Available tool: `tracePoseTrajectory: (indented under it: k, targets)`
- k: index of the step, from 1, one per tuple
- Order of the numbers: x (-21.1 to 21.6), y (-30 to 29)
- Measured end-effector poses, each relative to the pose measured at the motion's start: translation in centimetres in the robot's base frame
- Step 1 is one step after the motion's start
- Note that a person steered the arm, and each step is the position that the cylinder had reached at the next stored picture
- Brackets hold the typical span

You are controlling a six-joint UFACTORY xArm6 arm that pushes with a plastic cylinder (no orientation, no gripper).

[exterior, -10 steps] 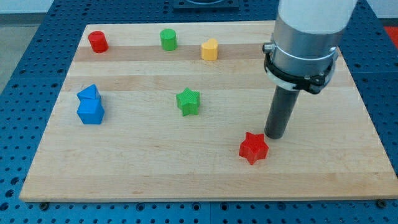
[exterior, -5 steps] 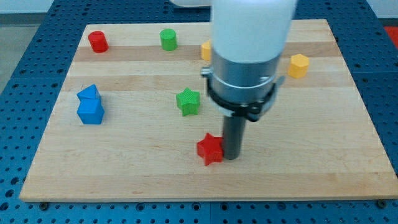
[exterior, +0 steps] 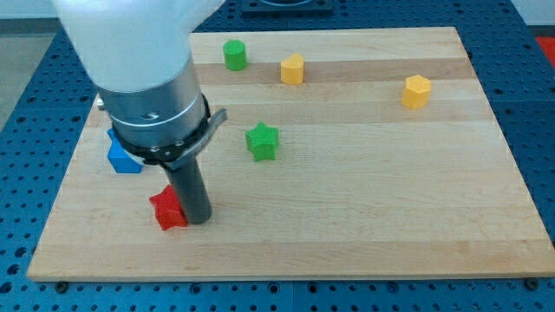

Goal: Move the red star to the bottom left side of the board

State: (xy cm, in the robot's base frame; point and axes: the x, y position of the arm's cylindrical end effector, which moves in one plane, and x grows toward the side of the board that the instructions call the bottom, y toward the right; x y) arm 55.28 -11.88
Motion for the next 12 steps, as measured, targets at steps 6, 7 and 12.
tracePoseTrajectory:
  k: [6,7,12]
  targets:
    - [-1.4,-6.6]
    - [-1.1,-6.9]
    - [2.0,-1.5]
